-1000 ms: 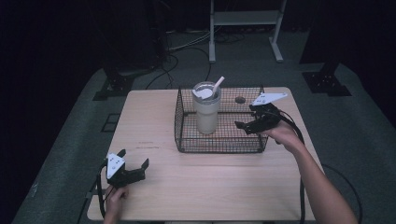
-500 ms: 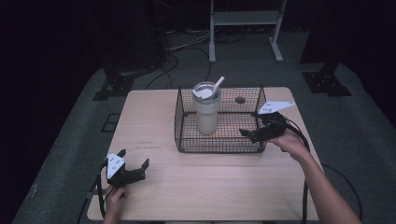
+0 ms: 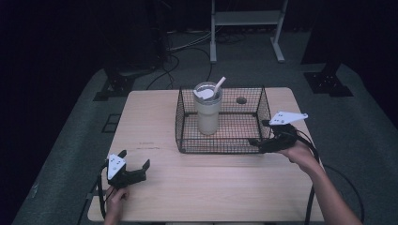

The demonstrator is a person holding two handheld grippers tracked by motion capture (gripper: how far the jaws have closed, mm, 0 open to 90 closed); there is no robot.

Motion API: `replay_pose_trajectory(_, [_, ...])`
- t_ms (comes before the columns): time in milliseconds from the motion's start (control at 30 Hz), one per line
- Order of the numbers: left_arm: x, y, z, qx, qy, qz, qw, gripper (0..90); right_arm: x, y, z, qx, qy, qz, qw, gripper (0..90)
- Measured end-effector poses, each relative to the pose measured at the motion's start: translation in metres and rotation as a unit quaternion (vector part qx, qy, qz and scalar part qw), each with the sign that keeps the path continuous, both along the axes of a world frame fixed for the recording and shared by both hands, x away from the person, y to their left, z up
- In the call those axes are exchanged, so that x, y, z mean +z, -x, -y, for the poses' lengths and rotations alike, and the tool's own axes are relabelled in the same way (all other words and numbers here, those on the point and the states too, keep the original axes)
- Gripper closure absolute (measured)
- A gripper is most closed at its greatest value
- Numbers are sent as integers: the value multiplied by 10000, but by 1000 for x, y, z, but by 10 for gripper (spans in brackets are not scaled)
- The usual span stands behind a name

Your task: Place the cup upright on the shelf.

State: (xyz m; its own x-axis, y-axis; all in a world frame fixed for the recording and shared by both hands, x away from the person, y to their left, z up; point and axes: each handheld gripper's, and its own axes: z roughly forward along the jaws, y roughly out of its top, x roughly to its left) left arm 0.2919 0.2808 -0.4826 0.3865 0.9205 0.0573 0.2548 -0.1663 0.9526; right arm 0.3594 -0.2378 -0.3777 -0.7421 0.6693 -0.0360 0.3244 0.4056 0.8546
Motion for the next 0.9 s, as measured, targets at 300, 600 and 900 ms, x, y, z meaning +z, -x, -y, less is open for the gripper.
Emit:
replay_pose_trajectory(300, [0,0,0,8,5,-6,10000,0,-10,14,7,60,-23,-28,10000,90])
replay_pose_trajectory(600, [0,0,0,8,-9,-5,10000,0,-24,28,17,47,-40,-66,10000,90])
replay_pose_trajectory(900, [0,0,0,21,-9,-20,10000,0,-36,39,29,-38,-142,-74,9999,90])
